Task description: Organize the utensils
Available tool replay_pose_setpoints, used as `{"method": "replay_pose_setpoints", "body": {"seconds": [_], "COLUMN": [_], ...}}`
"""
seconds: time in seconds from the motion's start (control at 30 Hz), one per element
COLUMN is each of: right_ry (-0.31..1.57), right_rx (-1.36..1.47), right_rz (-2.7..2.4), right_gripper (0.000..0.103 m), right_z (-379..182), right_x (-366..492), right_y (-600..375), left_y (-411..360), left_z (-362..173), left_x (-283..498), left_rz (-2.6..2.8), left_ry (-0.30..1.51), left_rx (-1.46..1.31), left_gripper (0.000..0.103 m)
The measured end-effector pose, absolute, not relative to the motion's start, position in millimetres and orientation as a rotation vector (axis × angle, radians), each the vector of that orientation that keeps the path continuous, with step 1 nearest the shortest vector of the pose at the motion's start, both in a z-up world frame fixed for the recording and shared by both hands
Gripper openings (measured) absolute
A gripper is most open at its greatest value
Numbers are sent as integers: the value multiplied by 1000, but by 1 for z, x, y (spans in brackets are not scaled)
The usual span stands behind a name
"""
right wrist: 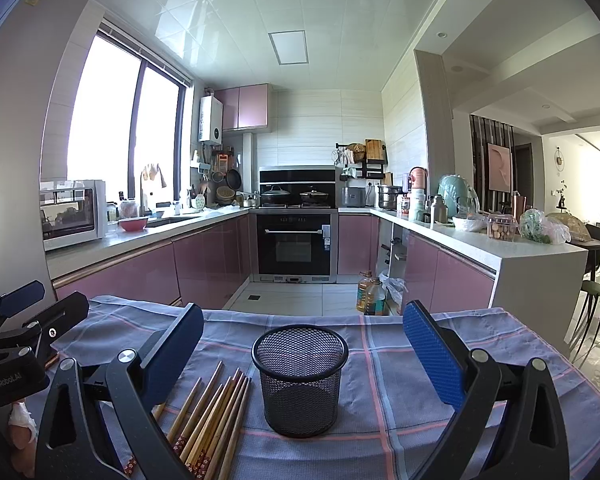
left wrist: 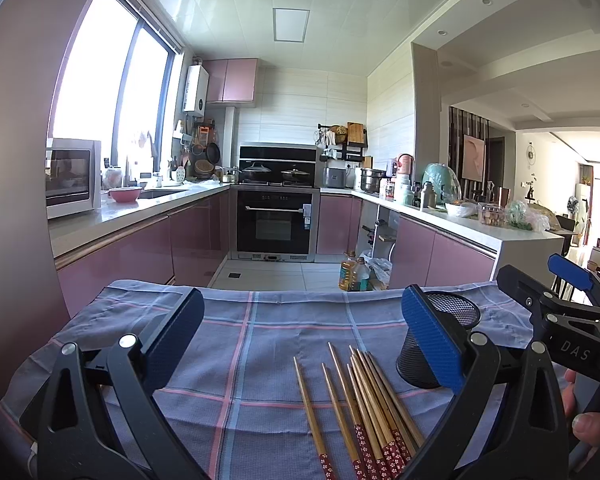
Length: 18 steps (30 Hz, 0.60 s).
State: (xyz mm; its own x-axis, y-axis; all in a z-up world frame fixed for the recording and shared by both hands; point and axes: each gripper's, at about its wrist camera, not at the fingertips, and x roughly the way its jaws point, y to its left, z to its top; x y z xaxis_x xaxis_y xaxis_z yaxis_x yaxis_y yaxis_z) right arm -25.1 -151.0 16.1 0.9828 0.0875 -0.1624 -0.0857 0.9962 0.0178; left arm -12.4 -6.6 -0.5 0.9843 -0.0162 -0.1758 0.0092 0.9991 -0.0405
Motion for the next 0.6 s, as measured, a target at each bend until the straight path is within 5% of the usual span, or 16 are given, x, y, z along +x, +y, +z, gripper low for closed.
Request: {"method": "replay_pose_setpoints", "body": {"seconds": [0.6], "right_ry": [169], "right_rx": [12], "right_rz": [86], "right_gripper": [97], "right_z": [16], "right_x": [-25], "right_y": [-150], "left_y": [-7], "left_z": [-2], "left_x": [-12], "left_rz": [-12], "left_ry": [178], "left_rx": [-39], "left_gripper": [97]}}
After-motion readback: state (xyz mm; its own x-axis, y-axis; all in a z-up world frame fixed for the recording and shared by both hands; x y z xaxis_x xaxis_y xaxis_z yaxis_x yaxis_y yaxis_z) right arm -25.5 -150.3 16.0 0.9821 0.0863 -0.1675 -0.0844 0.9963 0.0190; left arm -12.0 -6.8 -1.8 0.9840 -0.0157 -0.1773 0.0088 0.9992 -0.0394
